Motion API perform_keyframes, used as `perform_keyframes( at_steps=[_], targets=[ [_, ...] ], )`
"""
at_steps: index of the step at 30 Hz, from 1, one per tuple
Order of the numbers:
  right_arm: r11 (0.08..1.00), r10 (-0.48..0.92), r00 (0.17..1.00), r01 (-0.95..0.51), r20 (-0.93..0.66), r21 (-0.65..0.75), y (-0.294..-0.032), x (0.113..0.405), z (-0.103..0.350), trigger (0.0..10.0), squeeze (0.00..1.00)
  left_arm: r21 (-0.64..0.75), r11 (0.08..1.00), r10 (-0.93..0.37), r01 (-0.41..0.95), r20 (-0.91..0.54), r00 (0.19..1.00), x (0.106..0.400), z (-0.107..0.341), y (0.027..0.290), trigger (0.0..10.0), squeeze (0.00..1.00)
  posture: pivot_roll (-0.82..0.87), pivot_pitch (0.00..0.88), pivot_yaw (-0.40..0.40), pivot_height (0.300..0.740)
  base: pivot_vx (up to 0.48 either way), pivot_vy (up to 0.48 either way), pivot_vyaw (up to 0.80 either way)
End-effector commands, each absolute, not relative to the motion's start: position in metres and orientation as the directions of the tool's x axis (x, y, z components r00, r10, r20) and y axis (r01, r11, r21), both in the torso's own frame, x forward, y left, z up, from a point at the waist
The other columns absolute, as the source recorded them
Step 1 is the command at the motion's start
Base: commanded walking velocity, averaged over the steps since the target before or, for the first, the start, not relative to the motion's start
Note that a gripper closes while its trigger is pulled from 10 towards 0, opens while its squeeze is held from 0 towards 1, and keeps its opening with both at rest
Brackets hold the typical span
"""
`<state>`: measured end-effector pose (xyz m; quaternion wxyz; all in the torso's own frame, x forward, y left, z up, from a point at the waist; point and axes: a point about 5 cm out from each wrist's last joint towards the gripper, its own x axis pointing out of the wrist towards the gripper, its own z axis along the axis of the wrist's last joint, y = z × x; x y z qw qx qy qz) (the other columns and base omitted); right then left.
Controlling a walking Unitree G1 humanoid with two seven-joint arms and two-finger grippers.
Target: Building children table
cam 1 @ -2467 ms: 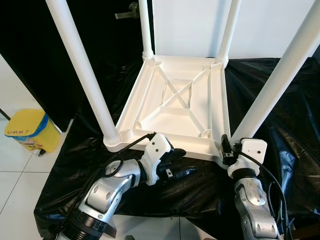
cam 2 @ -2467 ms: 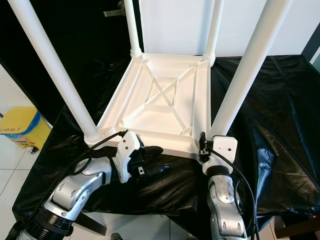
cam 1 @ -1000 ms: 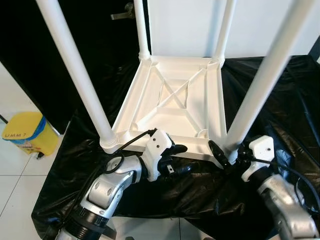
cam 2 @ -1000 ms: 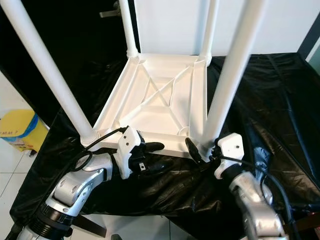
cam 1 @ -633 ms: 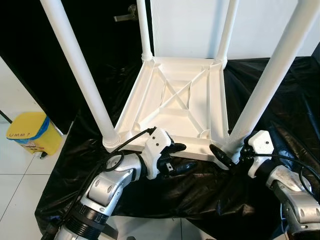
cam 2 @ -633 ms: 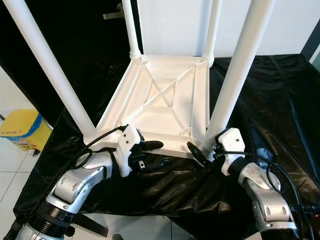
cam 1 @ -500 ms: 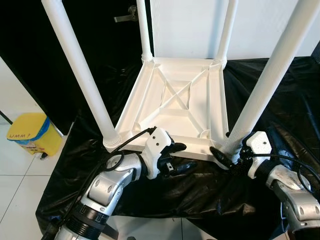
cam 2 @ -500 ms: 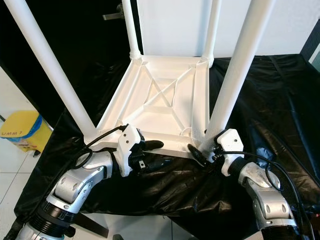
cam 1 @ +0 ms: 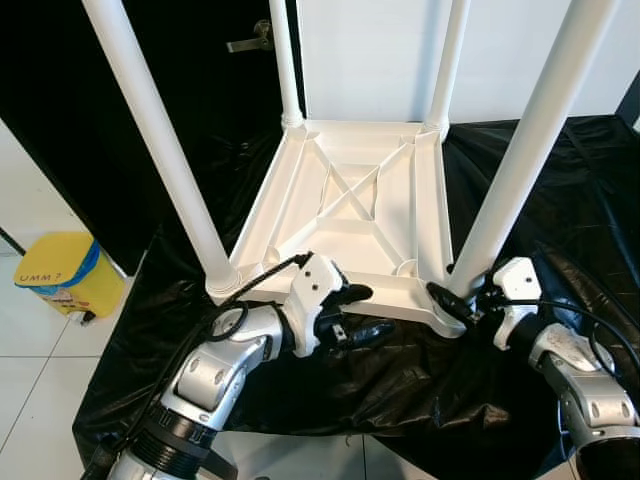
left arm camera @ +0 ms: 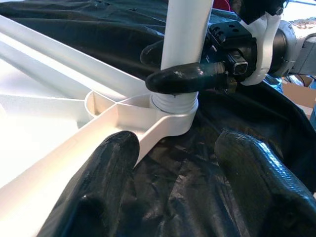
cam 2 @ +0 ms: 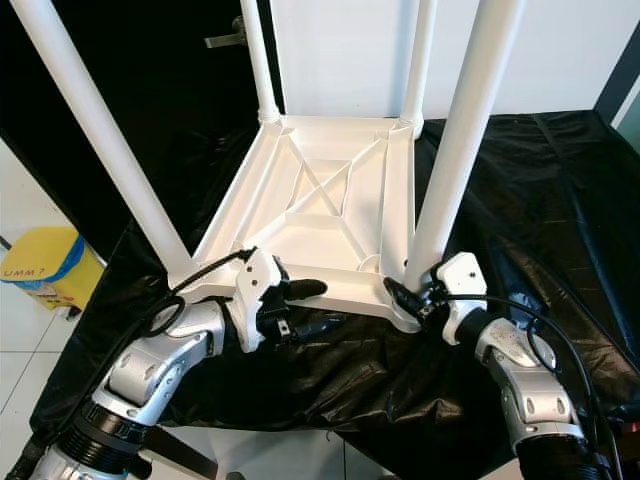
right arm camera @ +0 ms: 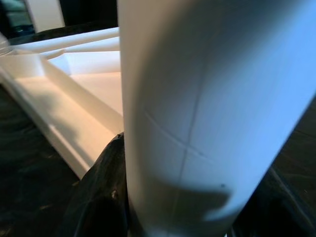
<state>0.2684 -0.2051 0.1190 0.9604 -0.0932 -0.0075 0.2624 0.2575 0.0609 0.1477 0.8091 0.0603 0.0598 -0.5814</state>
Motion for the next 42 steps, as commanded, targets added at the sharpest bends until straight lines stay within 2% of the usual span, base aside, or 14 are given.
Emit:
perform_keyframes(
  at_steps=[1,5,7,17,18,19,21,27,29,34,41,42],
  targets=[
    [0.864,0.468,0.880,-0.474,-0.076,-0.170,-0.205,0.265,0.109,10.0,0.00,0.038,0.313,-0.933,0.949,-0.174,0.315,0.256,0.147,0.062,10.0,0.00,-0.18,0.011,0.053,0.740,0.000,0.000,0.00],
    [0.884,0.430,0.900,-0.435,-0.070,-0.173,-0.206,0.265,0.108,10.0,0.00,0.037,0.311,-0.934,0.950,-0.175,0.312,0.256,0.146,0.061,10.0,0.00,-0.18,0.011,0.052,0.740,0.000,0.000,0.00],
    [0.927,0.318,0.944,-0.329,-0.088,-0.181,-0.203,0.264,0.102,10.0,0.00,0.032,0.303,-0.936,0.952,-0.175,0.304,0.255,0.145,0.059,10.0,0.00,-0.19,0.013,0.051,0.740,0.000,0.000,0.00],
    [0.974,0.157,0.983,-0.170,-0.093,-0.148,-0.197,0.259,0.095,10.0,0.00,0.024,0.296,-0.940,0.955,-0.173,0.295,0.253,0.144,0.057,10.0,0.00,-0.19,0.017,0.049,0.740,0.000,0.000,0.00],
    [0.992,0.018,0.997,-0.027,-0.078,-0.119,-0.195,0.256,0.093,10.0,0.00,0.023,0.298,-0.939,0.954,-0.175,0.297,0.252,0.143,0.058,10.0,0.00,-0.19,0.018,0.040,0.740,0.000,0.000,0.00],
    [0.992,0.018,0.997,-0.027,-0.078,-0.119,-0.195,0.256,0.093,10.0,0.00,0.023,0.298,-0.939,0.954,-0.175,0.297,0.252,0.143,0.058,10.0,0.00,-0.19,0.018,0.040,0.740,0.000,0.000,0.00],
    [0.990,-0.105,0.993,0.098,-0.059,-0.101,-0.193,0.254,0.094,10.0,0.00,0.021,0.301,-0.938,0.953,-0.175,0.300,0.251,0.142,0.057,10.0,0.00,-0.18,0.018,0.030,0.740,0.000,0.000,0.00],
    [0.960,-0.270,0.962,0.267,-0.038,-0.080,-0.182,0.253,0.095,10.0,0.00,0.019,0.308,-0.936,0.951,-0.171,0.307,0.251,0.142,0.057,10.0,0.00,-0.18,0.022,0.024,0.740,0.000,0.000,0.00],
    [0.962,-0.271,0.962,0.269,-0.025,-0.054,-0.169,0.257,0.098,10.0,0.00,0.020,0.315,-0.934,0.949,-0.169,0.314,0.251,0.142,0.057,10.0,0.00,-0.18,0.025,0.021,0.740,0.000,0.000,0.00],
    [0.972,-0.231,0.973,0.230,-0.006,-0.037,-0.166,0.260,0.102,10.0,0.00,0.030,0.326,-0.930,0.945,-0.167,0.326,0.253,0.142,0.058,10.0,0.00,-0.19,0.024,0.017,0.740,0.000,0.000,0.00],
    [0.987,-0.144,0.990,0.143,-0.006,-0.067,-0.164,0.260,0.102,10.0,0.00,0.100,0.379,-0.912,0.920,-0.126,0.390,0.265,0.149,0.057,10.0,0.00,-0.19,0.008,0.000,0.740,0.000,0.000,0.00],
    [0.992,-0.117,0.993,0.117,0.001,-0.057,-0.164,0.259,0.103,10.0,0.08,0.104,0.383,-0.911,0.918,-0.123,0.394,0.265,0.149,0.057,10.0,0.00,-0.18,0.004,-0.009,0.740,0.000,0.000,0.00]
  ],
)
